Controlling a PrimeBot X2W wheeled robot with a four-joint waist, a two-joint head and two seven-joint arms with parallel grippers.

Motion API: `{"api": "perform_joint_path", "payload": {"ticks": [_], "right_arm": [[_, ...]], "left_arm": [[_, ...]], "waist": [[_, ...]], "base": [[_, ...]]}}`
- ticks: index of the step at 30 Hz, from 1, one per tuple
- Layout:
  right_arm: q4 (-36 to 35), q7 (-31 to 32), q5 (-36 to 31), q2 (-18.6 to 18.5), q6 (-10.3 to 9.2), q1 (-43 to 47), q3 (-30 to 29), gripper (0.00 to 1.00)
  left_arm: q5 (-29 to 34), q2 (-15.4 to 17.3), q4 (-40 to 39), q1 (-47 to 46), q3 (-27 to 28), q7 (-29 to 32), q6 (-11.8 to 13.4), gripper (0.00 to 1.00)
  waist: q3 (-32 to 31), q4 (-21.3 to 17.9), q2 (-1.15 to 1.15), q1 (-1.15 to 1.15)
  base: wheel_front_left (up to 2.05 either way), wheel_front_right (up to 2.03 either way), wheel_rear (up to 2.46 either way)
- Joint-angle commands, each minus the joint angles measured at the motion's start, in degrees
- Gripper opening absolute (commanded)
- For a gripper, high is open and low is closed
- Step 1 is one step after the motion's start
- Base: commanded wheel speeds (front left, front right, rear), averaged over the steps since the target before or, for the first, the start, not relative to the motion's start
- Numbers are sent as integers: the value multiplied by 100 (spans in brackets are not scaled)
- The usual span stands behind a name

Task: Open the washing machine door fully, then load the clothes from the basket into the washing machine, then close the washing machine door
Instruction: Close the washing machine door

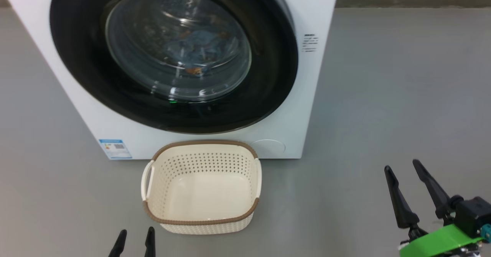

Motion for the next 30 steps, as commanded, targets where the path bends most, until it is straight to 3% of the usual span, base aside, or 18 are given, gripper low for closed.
{"api": "perform_joint_path", "payload": {"ticks": [1, 14, 30], "right_arm": [[-148, -26, -75, -52, -34, 13, 80, 100], [-9, -26, -208, 313, -34, 746, -443, 100], [40, -26, -194, 306, -34, 823, -637, 100]], "left_arm": [[78, 30, -167, -73, 191, -37, -14, 100], [65, 30, -165, -30, 337, -37, -14, 100], [62, 30, -133, -17, 454, -37, 6, 100]], "waist": [[-121, -204, 0, 0], [-187, -306, 0, 0], [-188, -222, 0, 0]], "base": [[0, 0, 0], [0, 0, 0], [0, 0, 0]]}}
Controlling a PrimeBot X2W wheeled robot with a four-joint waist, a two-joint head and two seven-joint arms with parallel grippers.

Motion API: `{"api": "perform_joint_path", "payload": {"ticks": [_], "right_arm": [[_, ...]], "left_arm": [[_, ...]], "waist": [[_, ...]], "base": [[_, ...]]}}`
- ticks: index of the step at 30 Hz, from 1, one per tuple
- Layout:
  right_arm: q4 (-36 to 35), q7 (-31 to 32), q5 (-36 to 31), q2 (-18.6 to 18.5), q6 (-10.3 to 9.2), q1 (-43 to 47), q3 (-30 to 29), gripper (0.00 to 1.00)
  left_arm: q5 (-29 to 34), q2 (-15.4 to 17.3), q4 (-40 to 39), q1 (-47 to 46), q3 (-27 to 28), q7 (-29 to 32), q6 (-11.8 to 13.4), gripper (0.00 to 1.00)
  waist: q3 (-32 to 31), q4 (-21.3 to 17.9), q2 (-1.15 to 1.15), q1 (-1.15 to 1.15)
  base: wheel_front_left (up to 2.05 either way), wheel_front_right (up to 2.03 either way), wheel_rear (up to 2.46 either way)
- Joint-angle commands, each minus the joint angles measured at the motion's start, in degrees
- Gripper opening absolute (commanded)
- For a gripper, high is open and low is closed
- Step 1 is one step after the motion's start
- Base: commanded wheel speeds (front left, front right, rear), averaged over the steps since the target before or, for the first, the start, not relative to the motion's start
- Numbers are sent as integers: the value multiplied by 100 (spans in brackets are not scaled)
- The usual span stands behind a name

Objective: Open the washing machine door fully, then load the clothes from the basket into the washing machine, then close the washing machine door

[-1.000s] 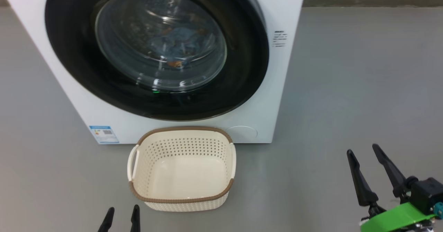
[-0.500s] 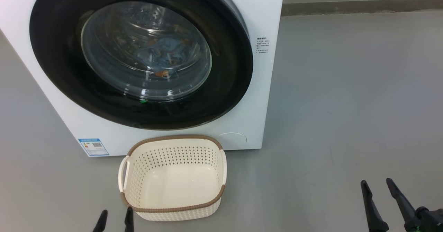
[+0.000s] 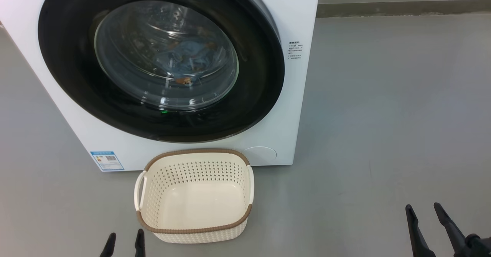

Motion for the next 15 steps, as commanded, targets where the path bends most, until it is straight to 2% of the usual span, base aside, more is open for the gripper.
{"api": "perform_joint_path", "payload": {"ticks": [1, 7, 11, 15], "right_arm": [[0, 0, 1, 0, 0, 0, 0, 0], [459, 6, 9, 174, 1, 0, 15, 0], [489, 54, 174, 193, 0, -32, 11, 0], [491, 123, 422, 205, -1, -72, 9, 0]], "left_arm": [[-1, 0, 0, 0, 1, 0, 0, 0], [-23, -78, 407, 6, -56, 10, 0, 0], [-188, -72, 427, -24, -48, 46, 2, 0], [-436, -57, 428, -67, -29, 102, 1, 0]], "waist": [[1, 5, 0, 0], [2, 6, 0, 0], [4, 1, 0, 1], [-3, -5, 0, 13]], "base": [[0, 0, 0], [0, 0, 0], [0, 0, 0], [0, 0, 0]]}}
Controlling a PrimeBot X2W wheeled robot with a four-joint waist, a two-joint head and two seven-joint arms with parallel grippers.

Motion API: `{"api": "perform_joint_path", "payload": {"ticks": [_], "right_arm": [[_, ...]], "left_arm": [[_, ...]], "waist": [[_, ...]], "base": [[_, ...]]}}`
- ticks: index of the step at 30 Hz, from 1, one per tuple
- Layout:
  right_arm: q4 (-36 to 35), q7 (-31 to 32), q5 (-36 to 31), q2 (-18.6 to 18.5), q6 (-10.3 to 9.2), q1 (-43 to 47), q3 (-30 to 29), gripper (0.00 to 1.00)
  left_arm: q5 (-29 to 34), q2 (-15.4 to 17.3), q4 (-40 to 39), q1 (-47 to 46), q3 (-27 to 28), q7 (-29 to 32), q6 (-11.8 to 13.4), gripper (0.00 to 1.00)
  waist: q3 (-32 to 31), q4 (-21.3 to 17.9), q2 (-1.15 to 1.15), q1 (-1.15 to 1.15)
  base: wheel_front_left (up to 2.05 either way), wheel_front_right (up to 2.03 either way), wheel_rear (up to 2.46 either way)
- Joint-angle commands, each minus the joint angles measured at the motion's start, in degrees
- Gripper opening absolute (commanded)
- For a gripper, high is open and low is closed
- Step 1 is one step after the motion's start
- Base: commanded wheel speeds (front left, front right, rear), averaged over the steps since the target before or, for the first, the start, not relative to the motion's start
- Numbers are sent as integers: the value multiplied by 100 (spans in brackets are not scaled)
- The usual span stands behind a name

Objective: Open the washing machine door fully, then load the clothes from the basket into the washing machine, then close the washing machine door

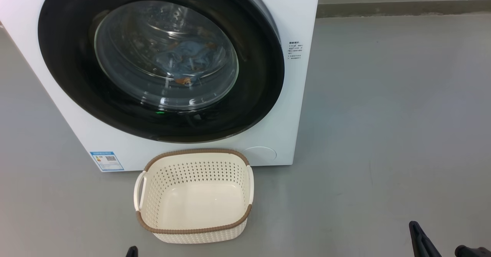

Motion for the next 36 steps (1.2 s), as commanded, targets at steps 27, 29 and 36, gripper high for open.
{"api": "perform_joint_path", "payload": {"ticks": [27, 29, 36], "right_arm": [[-49, 466, 1789, 40, -9, -394, -12, 0], [-44, 500, 1913, 46, -10, -417, -12, 0], [-28, 619, 2347, 69, -12, -499, -15, 0]], "left_arm": [[-1743, 152, -44, -423, 174, 409, -4, 0], [-1863, 156, -42, -447, 187, 439, -4, 0], [-2283, 171, -32, -533, 232, 547, -5, 0]], "waist": [[46, -44, 0, -2], [49, -47, 0, -3], [58, -58, 0, -3]], "base": [[0, 0, 0], [0, 0, 0], [0, 0, 0]]}}
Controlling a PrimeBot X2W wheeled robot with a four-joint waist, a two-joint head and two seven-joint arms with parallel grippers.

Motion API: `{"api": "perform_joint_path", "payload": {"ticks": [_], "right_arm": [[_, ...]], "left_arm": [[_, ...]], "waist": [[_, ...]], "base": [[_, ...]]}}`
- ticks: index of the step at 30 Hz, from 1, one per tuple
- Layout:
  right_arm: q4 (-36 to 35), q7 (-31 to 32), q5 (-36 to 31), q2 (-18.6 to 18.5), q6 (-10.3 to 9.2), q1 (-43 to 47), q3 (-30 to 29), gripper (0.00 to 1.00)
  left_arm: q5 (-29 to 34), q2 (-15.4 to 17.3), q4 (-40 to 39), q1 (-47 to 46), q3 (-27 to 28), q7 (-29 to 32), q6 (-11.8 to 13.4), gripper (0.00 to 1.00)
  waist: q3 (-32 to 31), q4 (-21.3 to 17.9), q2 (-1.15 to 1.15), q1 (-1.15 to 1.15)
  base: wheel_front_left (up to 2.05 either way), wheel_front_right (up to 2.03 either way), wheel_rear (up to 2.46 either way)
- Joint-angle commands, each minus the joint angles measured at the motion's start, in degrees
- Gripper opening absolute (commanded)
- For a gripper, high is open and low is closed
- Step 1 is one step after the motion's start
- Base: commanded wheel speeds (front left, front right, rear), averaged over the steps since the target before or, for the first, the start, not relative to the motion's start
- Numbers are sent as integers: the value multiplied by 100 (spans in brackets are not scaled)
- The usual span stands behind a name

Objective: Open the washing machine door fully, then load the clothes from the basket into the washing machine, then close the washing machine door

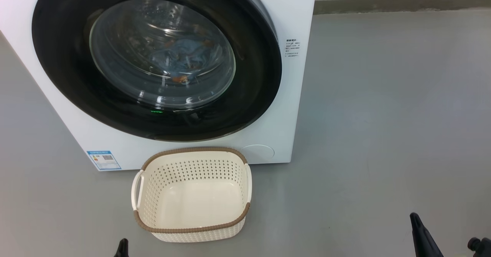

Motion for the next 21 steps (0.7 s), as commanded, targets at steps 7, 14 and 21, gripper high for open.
{"api": "perform_joint_path", "payload": {"ticks": [7, 14, 21], "right_arm": [[-114, 121, 509, -10, -13, -330, 7, 0], [-95, 257, 1004, 16, -15, -423, 4, 0], [-78, 375, 1436, 39, -17, -505, 1, 0]], "left_arm": [[-478, 91, -93, -313, 157, 115, -6, 0], [-954, 104, -79, -412, 214, 243, -7, 0], [-1366, 115, -67, -499, 265, 356, -8, 0]], "waist": [[9, -11, 0, -1], [19, -23, 0, -1], [28, -34, 0, -1]], "base": [[0, 0, 0], [0, 0, 0], [0, 0, 0]]}}
